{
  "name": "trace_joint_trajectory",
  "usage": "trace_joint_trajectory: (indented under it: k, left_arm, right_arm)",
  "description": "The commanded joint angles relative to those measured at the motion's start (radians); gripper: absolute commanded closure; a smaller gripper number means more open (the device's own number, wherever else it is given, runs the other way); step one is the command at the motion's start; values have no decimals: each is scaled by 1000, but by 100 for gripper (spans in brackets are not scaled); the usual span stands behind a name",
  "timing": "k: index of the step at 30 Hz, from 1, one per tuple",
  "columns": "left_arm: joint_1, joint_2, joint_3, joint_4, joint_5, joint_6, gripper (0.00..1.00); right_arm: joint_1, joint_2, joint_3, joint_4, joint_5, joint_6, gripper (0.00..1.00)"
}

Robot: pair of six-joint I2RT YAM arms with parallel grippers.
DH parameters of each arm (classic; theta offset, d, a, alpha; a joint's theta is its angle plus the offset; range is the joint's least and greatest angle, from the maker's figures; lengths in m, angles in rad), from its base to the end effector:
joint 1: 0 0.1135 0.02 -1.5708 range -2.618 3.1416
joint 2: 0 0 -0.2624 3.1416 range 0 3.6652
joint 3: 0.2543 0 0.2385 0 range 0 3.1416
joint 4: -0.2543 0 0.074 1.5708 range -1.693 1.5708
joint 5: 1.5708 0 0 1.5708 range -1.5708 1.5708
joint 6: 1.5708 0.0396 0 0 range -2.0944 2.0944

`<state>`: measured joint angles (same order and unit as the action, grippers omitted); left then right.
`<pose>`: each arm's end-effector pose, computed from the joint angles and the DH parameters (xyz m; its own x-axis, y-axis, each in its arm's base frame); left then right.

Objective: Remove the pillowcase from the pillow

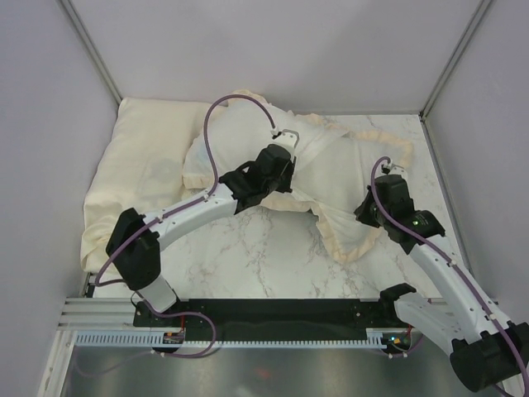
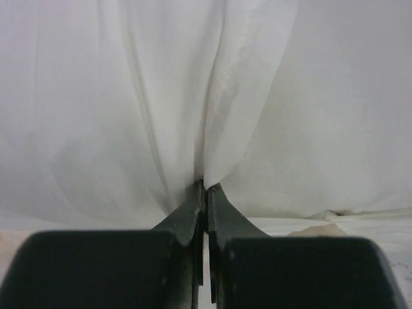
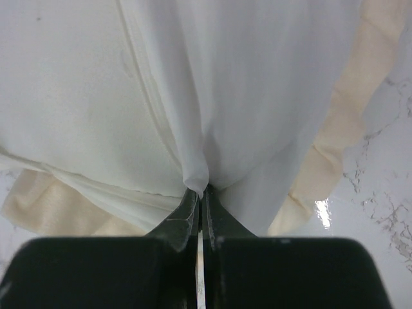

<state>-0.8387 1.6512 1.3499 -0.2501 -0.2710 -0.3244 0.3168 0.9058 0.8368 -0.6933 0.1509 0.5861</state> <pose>0.2584 -0.2717 0.3051 -0.5117 0.1100 -0.8521 0.4232 0.8954 -0.1386 0.1675 0.0487 0.2858 -0.6599 0.3591 -0.6600 0.1925 0.9299 0.3136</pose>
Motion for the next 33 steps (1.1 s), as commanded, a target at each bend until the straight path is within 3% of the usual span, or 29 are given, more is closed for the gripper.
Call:
trace_joint_trajectory:
  k: [1,2,3,5,6,9,12,19,23,33]
  left_arm:
    - [-36,-86,-9,6,-160,42,98]
    - [-48,-103,-9,74,-102,83,98]
    - [-68,-114,-12,142,76,153,91]
    - [-92,-137,-24,173,124,159,75]
    - [-121,-155,-29,184,156,168,57]
    - [-184,-182,-40,213,194,214,24]
    - [-233,-168,-32,230,214,264,12]
    - [-244,-6,18,282,231,309,6]
    - [-238,166,113,288,95,312,5]
    - [-234,360,213,316,-128,353,4]
  right_arm:
    - [-19,21,-80,5,33,1,98]
    - [-19,24,-96,41,29,3,97]
    - [-21,27,-128,73,27,9,97]
    - [-19,27,-163,155,12,9,97]
    - [-19,24,-174,199,10,18,97]
    - [-19,2,-196,242,-8,20,98]
    - [-19,-13,-194,241,-11,21,98]
    - [-19,-73,-200,236,-53,29,98]
    - [-19,-119,-193,215,-68,29,99]
    - [-19,-209,-153,127,-91,18,98]
